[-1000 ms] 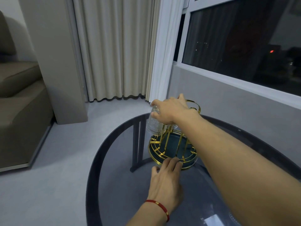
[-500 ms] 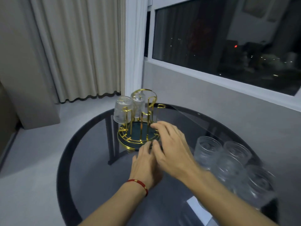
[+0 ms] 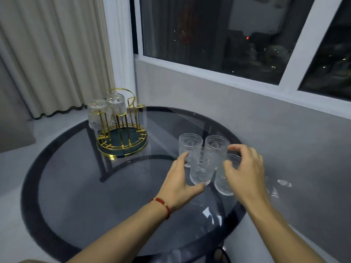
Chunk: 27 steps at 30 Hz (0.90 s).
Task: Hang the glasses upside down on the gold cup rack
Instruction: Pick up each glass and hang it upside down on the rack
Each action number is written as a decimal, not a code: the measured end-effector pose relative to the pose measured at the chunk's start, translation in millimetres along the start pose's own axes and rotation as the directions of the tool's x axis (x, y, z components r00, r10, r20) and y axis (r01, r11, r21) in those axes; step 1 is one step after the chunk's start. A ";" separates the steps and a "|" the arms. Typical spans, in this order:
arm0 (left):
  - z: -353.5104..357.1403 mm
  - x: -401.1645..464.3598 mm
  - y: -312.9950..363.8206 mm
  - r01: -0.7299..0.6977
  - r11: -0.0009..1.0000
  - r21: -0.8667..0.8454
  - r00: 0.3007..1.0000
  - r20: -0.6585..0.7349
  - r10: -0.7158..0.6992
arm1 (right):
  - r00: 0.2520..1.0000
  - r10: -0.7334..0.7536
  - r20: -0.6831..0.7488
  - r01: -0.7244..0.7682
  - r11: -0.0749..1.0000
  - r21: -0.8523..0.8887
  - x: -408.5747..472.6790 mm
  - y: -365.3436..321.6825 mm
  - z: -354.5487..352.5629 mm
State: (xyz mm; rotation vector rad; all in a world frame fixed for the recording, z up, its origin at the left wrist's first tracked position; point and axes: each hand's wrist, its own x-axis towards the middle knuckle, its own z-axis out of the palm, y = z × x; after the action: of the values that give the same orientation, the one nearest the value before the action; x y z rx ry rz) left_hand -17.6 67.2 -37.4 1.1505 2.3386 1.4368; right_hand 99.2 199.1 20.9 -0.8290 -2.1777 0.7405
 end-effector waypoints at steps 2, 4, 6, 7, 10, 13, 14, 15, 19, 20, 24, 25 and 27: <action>11.8 10.0 8.5 0.018 0.999 -0.039 0.999 -0.034 -0.020 | 1.000 0.022 -0.003 -0.022 1.000 0.018 4.9 11.1 -7.1; 22.3 18.8 14.4 0.049 0.998 -0.036 0.995 -0.091 -0.052 | 1.000 0.021 0.007 -0.021 0.998 0.052 7.0 16.3 -10.0; 30.2 25.8 16.8 0.092 0.996 -0.019 0.983 -0.159 -0.094 | 1.000 0.019 0.013 -0.020 0.996 0.083 8.6 16.6 -8.5; 32.8 28.0 17.8 0.107 0.994 -0.011 0.976 -0.191 -0.107 | 1.000 0.015 0.012 -0.016 0.996 0.089 9.0 15.7 -7.4; 30.8 30.8 16.7 0.131 0.991 0.033 0.967 -0.226 -0.120 | 0.999 -0.031 0.010 0.030 0.997 0.075 9.3 9.3 -5.0; 14.7 26.2 11.7 0.109 0.989 0.100 0.986 -0.137 -0.094 | 0.995 -0.101 0.007 0.100 0.992 0.082 9.0 0.9 -5.2; 6.2 23.4 9.8 0.095 0.987 0.128 0.993 -0.087 -0.084 | 0.991 -0.130 0.008 0.129 0.987 0.091 8.3 -2.1 -4.9; -4.4 21.1 7.2 0.079 0.984 0.160 0.997 -0.035 -0.075 | 0.986 -0.168 0.013 0.166 0.980 0.107 7.4 -5.8 -3.0; -55.6 14.2 -1.7 0.023 0.966 0.257 0.992 0.116 -0.054 | 0.917 -0.389 0.090 0.374 0.916 0.148 1.5 -22.5 8.4; -67.3 11.7 -5.0 0.037 0.969 0.245 0.991 0.113 -0.067 | 0.888 -0.443 0.124 0.422 0.892 0.162 0.7 -26.5 12.8; -104.9 -1.4 -21.1 0.212 0.977 0.018 0.975 -0.073 -0.210 | 0.853 -0.463 0.241 0.411 0.881 0.236 -2.3 -42.8 45.2; -111.3 -2.3 -23.3 0.232 0.971 -0.056 0.963 -0.127 -0.237 | 0.874 -0.393 0.285 0.333 0.913 0.237 -1.9 -45.5 55.5; -123.3 -1.6 -26.1 0.235 0.944 -0.233 0.938 -0.200 -0.283 | 0.878 -0.208 0.432 0.106 0.963 0.249 -1.6 -55.7 79.1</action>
State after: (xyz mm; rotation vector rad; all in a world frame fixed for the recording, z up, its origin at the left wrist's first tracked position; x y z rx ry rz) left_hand -91.8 -25.2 5.3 0.6207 2.3073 1.7383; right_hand 21.6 142.1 11.1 -0.3778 -2.4728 1.1586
